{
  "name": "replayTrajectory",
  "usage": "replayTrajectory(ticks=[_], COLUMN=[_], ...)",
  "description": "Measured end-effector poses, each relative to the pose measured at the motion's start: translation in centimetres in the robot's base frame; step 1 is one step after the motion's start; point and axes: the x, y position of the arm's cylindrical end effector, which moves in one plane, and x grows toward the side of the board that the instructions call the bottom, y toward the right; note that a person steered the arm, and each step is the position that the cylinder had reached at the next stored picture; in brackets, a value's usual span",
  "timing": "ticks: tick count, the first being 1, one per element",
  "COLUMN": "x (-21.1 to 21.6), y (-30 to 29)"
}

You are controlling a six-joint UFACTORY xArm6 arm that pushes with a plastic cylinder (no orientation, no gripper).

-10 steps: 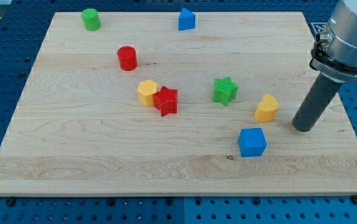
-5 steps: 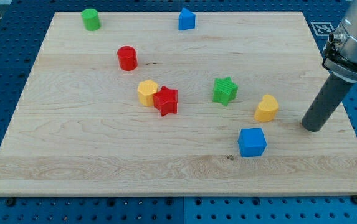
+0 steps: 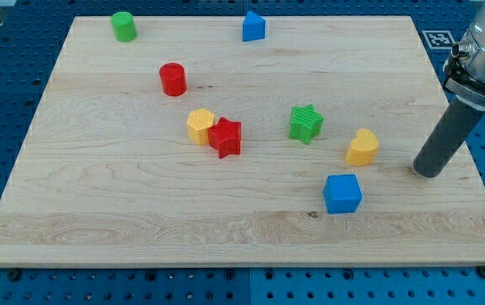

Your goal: Slide yellow heart from center right to top right

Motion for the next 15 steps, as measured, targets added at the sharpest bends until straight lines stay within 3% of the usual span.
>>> replayTrajectory(ticks=[3,5,6,9,14,15], x=[-0.4,0.1,-0.3,-4.6,-9.8,-9.8], y=[-0.1,-8.4,-9.4,-6.8,-8.5,-5.3])
